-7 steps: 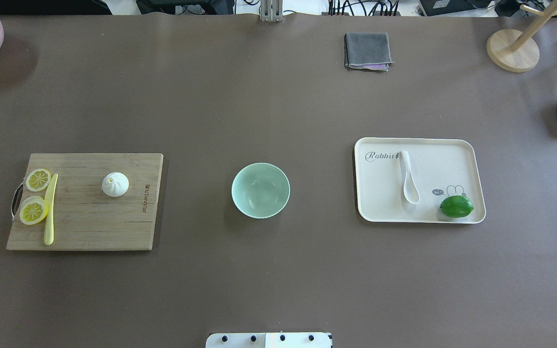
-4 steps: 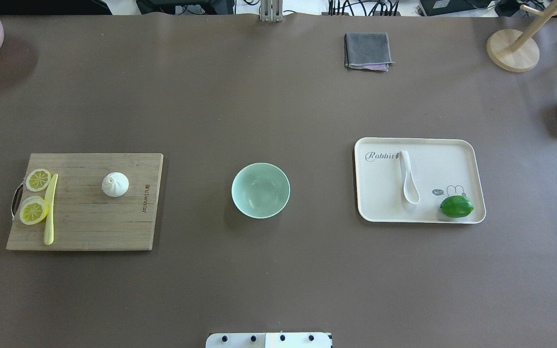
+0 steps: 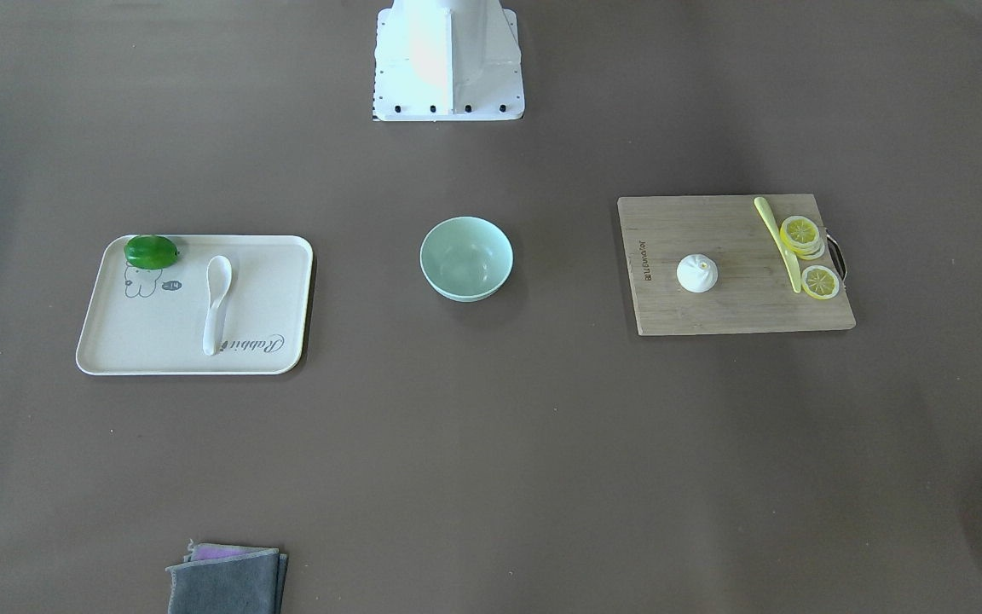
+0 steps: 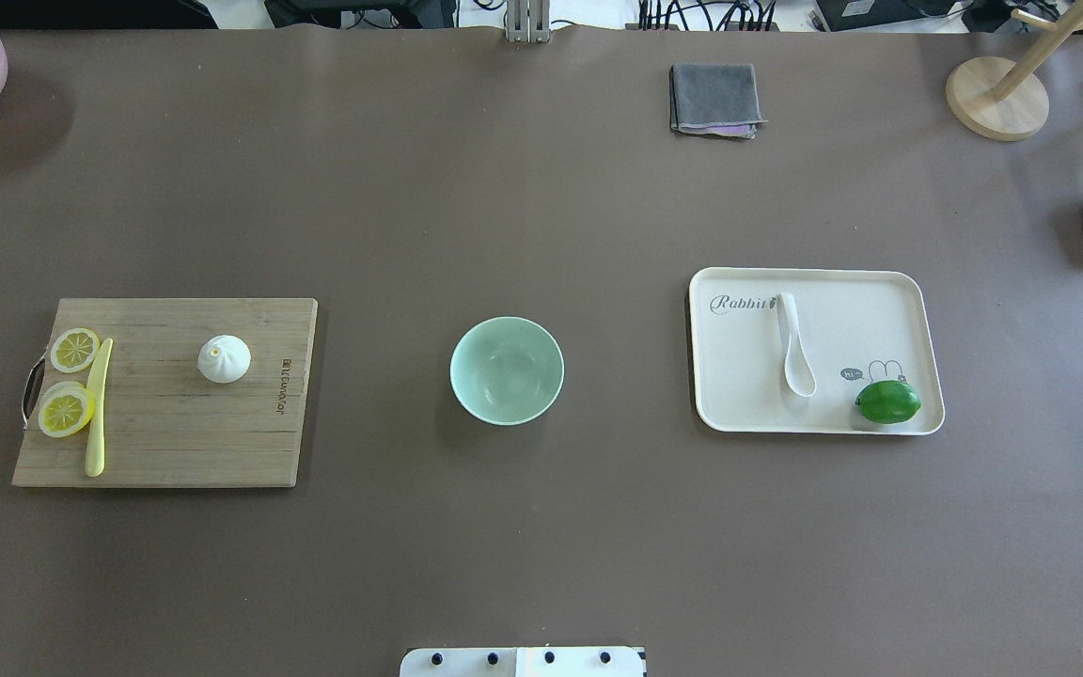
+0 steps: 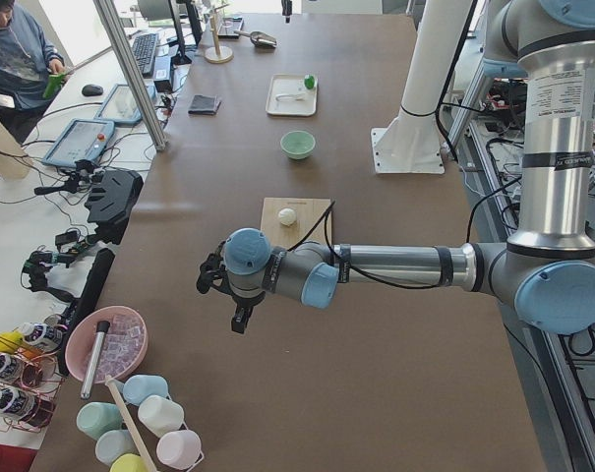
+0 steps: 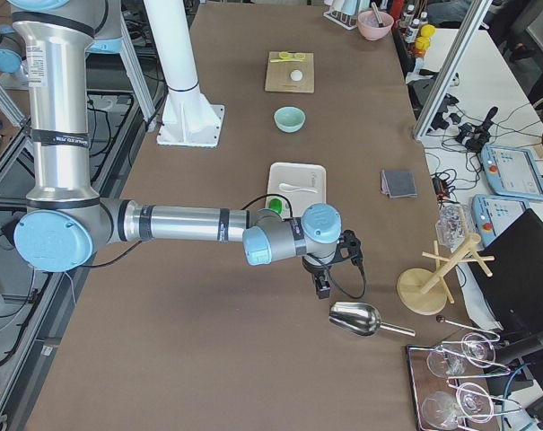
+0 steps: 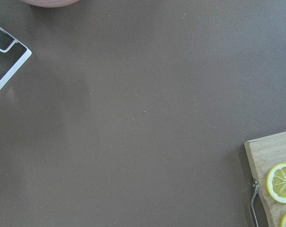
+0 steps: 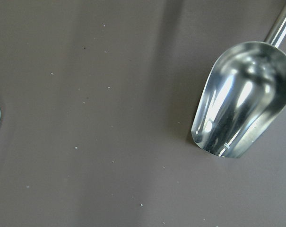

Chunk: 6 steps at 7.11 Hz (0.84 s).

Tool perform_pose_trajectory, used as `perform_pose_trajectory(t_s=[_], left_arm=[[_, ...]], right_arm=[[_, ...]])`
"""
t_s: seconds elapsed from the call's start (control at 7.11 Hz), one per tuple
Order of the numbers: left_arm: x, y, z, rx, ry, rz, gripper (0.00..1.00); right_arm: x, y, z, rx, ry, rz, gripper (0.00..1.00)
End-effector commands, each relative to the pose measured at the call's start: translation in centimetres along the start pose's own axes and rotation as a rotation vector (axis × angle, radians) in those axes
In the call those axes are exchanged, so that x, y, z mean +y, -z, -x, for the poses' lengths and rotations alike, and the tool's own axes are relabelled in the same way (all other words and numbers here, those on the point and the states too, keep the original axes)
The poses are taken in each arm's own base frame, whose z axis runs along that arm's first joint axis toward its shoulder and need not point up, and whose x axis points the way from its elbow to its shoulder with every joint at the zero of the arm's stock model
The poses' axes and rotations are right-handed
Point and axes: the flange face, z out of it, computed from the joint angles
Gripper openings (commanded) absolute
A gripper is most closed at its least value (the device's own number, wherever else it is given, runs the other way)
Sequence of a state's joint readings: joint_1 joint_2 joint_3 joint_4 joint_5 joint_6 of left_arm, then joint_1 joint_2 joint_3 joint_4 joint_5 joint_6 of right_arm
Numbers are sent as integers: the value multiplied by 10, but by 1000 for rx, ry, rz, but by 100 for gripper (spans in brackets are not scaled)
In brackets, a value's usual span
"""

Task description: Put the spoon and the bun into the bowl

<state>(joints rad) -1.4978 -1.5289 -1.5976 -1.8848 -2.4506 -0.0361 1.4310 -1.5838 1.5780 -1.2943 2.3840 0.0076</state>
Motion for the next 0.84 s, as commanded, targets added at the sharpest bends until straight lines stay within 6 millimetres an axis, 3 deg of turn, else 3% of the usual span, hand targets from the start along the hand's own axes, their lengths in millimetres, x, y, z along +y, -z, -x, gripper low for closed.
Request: perform_pose_trajectory(t_s=[0.0, 0.42, 0.56, 0.7], left_arm=[[-1, -14, -11, 15, -21, 27, 98], [-2, -14, -12, 17, -36, 7, 98], [-2, -17, -15, 19, -31, 11, 98], [-4, -18, -17, 20, -37, 12, 98]], right_arm=[[-24, -4, 85, -39, -37, 1, 100], [-72, -54, 216, -34, -148, 39, 98], [-79, -75, 259, -15, -155, 38, 98], [-71, -97, 288, -25, -156, 32, 96]])
